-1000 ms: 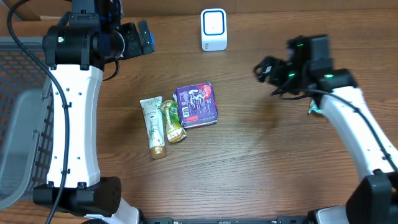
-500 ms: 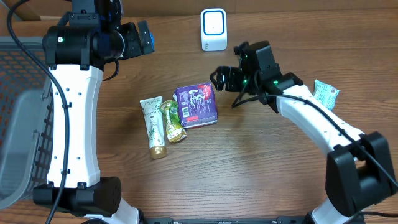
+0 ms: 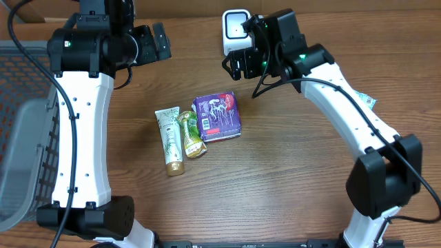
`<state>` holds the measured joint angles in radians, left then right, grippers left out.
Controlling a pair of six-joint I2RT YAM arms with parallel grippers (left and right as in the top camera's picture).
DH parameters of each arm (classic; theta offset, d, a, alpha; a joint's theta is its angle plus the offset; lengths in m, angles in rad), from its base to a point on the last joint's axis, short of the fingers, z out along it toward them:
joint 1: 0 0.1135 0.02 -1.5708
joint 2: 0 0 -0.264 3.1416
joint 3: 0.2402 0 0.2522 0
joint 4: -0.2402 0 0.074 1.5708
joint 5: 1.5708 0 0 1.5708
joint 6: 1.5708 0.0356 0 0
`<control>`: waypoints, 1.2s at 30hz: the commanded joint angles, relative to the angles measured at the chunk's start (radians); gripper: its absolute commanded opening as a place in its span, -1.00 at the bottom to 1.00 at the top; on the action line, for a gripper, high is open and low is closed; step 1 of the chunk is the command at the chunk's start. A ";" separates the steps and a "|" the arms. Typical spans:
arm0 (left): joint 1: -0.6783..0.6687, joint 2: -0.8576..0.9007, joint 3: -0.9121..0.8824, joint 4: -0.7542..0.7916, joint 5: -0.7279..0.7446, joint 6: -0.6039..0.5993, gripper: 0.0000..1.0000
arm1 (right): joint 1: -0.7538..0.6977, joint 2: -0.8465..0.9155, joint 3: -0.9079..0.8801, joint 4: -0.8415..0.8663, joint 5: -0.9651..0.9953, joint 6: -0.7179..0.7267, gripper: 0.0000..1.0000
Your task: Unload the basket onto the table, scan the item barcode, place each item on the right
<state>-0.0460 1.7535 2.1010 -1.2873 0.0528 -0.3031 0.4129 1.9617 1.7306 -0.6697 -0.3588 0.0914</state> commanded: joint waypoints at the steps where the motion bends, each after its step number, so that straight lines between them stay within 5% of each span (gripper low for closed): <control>1: -0.008 0.000 0.008 0.001 0.007 0.019 0.98 | -0.005 0.078 0.012 -0.042 -0.012 -0.140 0.86; 10: -0.008 0.001 0.008 0.002 0.008 0.019 0.99 | -0.005 0.195 0.012 -0.039 -0.099 -0.253 0.86; 15: -0.008 0.001 0.008 0.001 0.007 0.019 0.99 | -0.005 0.262 0.012 0.005 -0.160 -0.248 0.71; 20: -0.008 0.001 0.008 0.002 0.008 0.019 0.99 | -0.005 0.306 0.011 0.036 -0.176 -0.166 0.13; 27: -0.008 0.001 0.008 0.001 0.008 0.019 0.99 | -0.016 0.305 0.012 0.029 -0.183 -0.082 -0.92; 36: -0.008 0.001 0.008 0.002 0.008 0.019 0.99 | -0.087 0.197 0.012 -0.080 -0.166 0.007 -0.92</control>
<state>-0.0460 1.7535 2.1010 -1.2873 0.0528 -0.3031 0.3641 2.2570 1.7306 -0.7296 -0.5579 0.0376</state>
